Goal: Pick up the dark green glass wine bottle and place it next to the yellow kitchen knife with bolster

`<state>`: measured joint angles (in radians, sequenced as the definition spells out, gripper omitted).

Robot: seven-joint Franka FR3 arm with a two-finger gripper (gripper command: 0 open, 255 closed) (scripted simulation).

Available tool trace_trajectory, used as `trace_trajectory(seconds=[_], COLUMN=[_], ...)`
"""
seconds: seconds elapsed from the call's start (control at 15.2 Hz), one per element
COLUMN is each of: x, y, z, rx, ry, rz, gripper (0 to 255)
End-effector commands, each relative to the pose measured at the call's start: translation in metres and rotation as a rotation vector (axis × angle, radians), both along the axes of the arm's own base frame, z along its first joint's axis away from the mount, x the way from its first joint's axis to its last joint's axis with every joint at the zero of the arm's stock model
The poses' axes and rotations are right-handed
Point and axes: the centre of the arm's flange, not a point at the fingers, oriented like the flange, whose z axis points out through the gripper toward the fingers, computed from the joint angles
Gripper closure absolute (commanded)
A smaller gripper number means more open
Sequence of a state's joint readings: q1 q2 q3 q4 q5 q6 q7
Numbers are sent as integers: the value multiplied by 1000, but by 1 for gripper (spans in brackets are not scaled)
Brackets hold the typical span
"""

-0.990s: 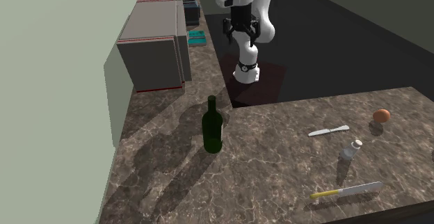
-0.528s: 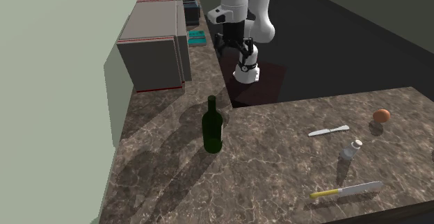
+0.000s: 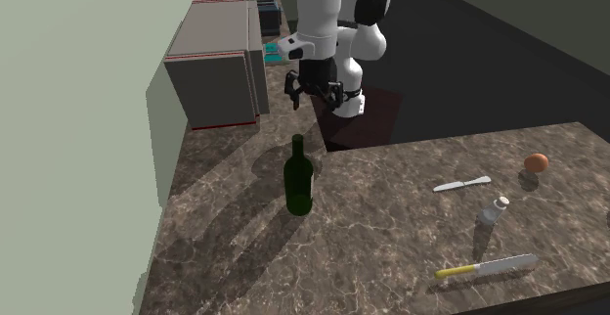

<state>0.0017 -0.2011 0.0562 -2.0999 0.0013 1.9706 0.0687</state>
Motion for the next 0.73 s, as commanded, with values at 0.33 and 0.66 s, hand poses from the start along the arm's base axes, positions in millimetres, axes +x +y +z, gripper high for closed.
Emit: trace_trajectory(seconds=[0.33, 0.66], x=[62, 65], y=[2, 1], z=[-26, -52], rx=[-33, -33], ry=[-34, -34], rz=[11, 11], gripper=[0, 0])
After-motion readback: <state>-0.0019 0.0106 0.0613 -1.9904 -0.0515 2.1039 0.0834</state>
